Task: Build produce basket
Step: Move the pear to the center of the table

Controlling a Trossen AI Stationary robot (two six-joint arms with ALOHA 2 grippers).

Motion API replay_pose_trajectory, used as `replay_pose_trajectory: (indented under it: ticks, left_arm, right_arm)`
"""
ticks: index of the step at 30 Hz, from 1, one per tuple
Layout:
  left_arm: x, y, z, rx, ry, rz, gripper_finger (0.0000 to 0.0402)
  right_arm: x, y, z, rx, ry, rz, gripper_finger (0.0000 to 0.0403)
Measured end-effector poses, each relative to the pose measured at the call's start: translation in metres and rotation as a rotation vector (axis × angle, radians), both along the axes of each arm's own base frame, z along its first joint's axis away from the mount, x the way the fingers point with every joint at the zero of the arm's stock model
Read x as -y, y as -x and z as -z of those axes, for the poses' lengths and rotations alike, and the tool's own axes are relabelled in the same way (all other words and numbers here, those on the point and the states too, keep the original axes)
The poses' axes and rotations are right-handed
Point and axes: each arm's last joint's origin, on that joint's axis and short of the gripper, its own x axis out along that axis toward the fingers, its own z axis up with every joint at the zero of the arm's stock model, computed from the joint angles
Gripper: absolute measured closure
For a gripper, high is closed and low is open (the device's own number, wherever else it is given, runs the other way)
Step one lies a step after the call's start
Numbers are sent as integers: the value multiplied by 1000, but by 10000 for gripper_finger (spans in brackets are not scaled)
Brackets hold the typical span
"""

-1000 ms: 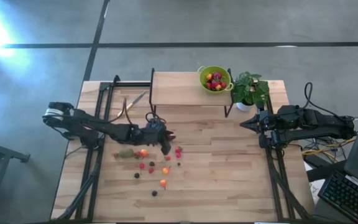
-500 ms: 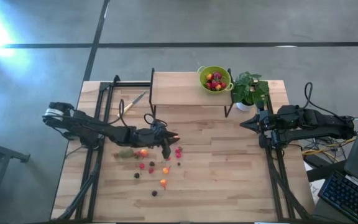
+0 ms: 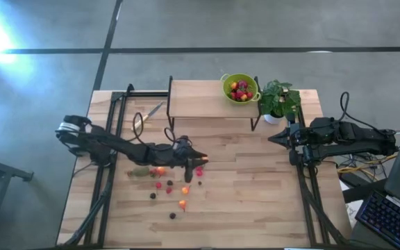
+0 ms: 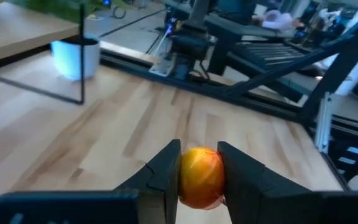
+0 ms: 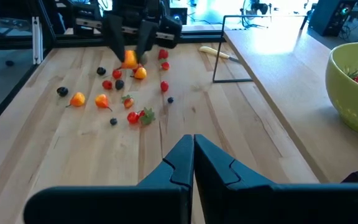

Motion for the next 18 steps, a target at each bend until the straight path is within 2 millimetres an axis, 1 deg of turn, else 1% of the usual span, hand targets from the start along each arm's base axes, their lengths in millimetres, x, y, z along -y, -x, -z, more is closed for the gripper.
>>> replay_pose_trajectory:
  ticks: [4, 9, 14, 18]
  left_arm:
    - [2, -12, -1, 4, -14, 15, 301]
    - [6, -33, -7, 21, -83, 26, 301]
    - [7, -52, -18, 43, -153, 54, 301]
    - [7, -61, -27, -5, -190, 59, 301]
  right_arm:
    - [0, 0, 0, 0, 0, 0, 394]
    - [0, 0, 0, 0, 0, 0, 394]
    - [0, 0, 0, 0, 0, 0, 394]
    - [0, 0, 0, 0, 0, 0, 394]
